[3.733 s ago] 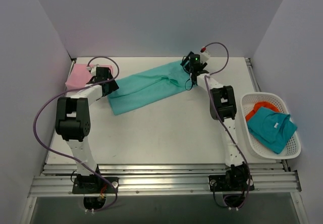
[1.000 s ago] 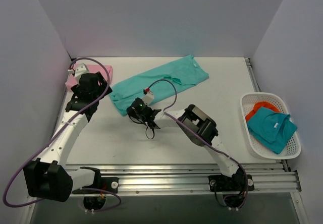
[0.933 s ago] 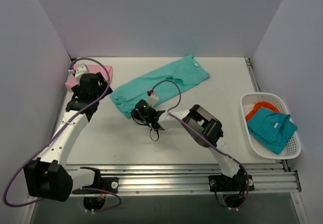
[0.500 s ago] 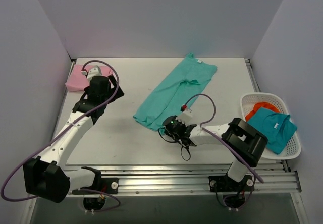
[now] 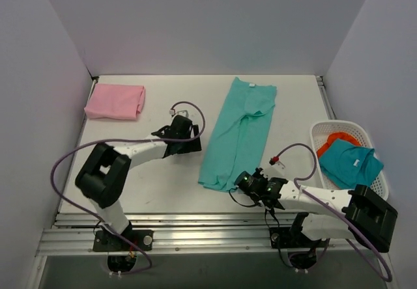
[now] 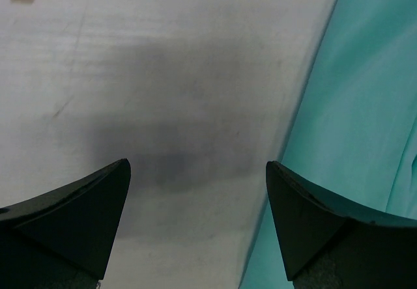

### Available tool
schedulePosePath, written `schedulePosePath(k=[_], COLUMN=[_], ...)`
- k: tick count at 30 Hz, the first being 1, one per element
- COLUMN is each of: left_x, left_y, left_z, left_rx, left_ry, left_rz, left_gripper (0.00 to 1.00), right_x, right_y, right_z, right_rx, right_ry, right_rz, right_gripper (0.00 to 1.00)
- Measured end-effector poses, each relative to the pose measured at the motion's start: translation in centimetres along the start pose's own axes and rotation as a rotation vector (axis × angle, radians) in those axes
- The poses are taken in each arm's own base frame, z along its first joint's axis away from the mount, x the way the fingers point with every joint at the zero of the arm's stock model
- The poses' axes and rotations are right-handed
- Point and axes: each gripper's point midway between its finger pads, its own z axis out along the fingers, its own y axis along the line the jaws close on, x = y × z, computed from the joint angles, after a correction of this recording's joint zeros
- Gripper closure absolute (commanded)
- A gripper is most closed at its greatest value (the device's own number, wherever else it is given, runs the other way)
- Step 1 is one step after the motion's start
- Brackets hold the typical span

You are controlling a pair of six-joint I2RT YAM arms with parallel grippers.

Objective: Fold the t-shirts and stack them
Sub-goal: Fold the tshirt

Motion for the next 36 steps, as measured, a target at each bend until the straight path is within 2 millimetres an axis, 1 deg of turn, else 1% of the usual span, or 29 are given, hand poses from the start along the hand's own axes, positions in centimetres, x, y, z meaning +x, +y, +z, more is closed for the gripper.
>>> schedulePosePath(k=[1, 2, 3, 4, 5, 7, 10, 13, 16, 18, 19, 20, 21, 23, 26, 31, 34, 36], left_x=[-0.1, -0.9, -2.3, -3.9, -5.7, -9.3, -13.4, -16.3, -18.0, -18.1, -17.8, -18.2, -18.5, -18.3, -18.0, -17.4, -16.5, -15.8], left_y=[-0.6, -1.6, -3.1, -4.6, -6.2, -9.3, -12.4, -14.1, -14.7, -14.3, -13.9, -14.0, -14.0, -13.7, -14.1, -15.6, -16.8, -17.7], left_z=[1.2, 2.4, 3.7, 4.7, 5.5, 6.9, 8.7, 11.5, 15.7, 18.2, 19.3, 19.8, 19.8, 19.9, 19.9, 19.4, 19.1, 18.9], left_rx=[0.004, 0.016, 0.037, 0.064, 0.096, 0.156, 0.234, 0.291, 0.312, 0.305, 0.294, 0.307, 0.311, 0.311, 0.336, 0.396, 0.429, 0.453], left_ry=[0.018, 0.022, 0.015, -0.007, -0.036, -0.097, -0.16, -0.183, -0.167, -0.15, -0.133, -0.145, -0.148, -0.127, -0.121, -0.088, -0.062, -0.051], left_rz=[0.018, 0.035, 0.053, 0.066, 0.075, 0.09, 0.099, 0.098, 0.086, 0.076, 0.069, 0.06, 0.05, 0.034, 0.013, -0.016, -0.024, -0.025], left_gripper=[0.06, 0.06, 0.06, 0.06, 0.06, 0.06, 0.06, 0.06, 0.06, 0.06, 0.06, 0.06, 0.06, 0.06, 0.06, 0.06, 0.06, 0.04], right_x=[-0.2, -0.4, -0.6, -0.7, -0.9, -1.0, -1.0, -1.1, -1.3, -1.7, -1.8, -2.1, -2.2, -2.6, -3.1, -3.8, -4.0, -4.1], right_y=[-0.1, -0.2, -0.4, -0.5, -0.7, -1.1, -1.5, -2.1, -2.7, -2.5, -2.3, -2.0, -1.8, -1.5, -1.1, -0.7, -0.7, -0.7], right_z=[-0.3, -0.6, -0.9, -1.1, -1.4, -1.7, -2.2, -2.5, -2.8, -3.1, -3.2, -3.4, -3.6, -3.8, -4.1, -4.3, -4.4, -4.4], right_rx=[-0.003, -0.007, -0.01, -0.014, -0.019, -0.022, -0.026, -0.016, 0.007, 0.011, 0.008, 0.004, 0.0, -0.005, -0.009, -0.014, -0.012, -0.01], right_ry=[-0.002, -0.005, -0.008, -0.01, -0.011, -0.012, -0.008, -0.015, -0.029, -0.042, -0.048, -0.057, -0.063, -0.077, -0.095, -0.125, -0.135, -0.141], right_rz=[0.007, 0.019, 0.025, 0.033, 0.04, 0.027, 0.017, -0.003, -0.027, -0.033, -0.034, -0.033, -0.035, -0.034, -0.033, -0.03, -0.032, -0.035], right_gripper=[0.9, 0.8, 0.68, 0.35, 0.22, 0.08, 0.06, 0.06, 0.06, 0.06, 0.06, 0.06, 0.06, 0.07, 0.08, 0.09, 0.1, 0.11])
